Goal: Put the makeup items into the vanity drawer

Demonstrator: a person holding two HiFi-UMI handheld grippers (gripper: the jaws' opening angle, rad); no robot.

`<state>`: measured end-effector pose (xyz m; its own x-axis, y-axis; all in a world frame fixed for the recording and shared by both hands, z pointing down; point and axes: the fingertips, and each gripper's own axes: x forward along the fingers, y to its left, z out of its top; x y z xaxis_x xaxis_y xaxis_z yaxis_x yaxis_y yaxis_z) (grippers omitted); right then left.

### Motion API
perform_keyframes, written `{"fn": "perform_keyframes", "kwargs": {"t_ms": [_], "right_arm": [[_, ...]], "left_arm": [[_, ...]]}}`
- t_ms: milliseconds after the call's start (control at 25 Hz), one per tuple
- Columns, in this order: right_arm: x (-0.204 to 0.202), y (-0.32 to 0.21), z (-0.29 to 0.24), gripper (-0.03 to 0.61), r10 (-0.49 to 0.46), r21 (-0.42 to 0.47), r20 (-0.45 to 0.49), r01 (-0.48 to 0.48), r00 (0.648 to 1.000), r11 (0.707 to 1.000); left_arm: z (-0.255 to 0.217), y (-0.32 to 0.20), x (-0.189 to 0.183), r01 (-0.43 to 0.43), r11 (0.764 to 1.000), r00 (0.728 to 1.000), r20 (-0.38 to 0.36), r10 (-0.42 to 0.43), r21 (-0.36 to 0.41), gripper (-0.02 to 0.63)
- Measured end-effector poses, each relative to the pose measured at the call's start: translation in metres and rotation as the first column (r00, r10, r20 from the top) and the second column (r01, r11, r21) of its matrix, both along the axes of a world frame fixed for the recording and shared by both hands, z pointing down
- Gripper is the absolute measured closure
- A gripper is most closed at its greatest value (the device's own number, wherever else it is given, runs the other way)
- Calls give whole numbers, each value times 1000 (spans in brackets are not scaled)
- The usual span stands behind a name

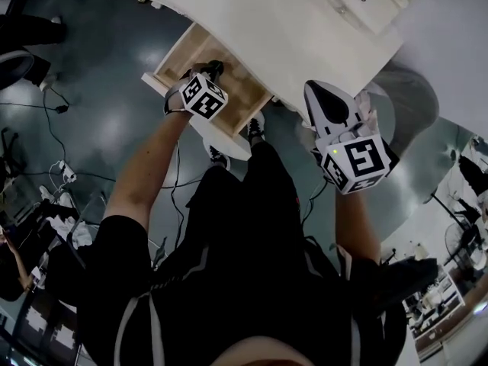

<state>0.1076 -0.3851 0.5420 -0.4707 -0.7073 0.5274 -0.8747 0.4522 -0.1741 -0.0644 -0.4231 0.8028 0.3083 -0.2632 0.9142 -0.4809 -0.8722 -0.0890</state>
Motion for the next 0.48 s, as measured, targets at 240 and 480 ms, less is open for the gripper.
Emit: {"fn": "perform_keyframes", "kwargs": {"t_ms": [240,480], "right_arm": [[4,-2,2,574,0,-5,1,0,1000,1000],[9,0,6,574,11,-13,-5,-11,1000,1000]], "left_arm": [[18,7,7,-67,987,996,56,76,-147,591],[30,9,8,-117,977,986,93,135,-178,591]]}}
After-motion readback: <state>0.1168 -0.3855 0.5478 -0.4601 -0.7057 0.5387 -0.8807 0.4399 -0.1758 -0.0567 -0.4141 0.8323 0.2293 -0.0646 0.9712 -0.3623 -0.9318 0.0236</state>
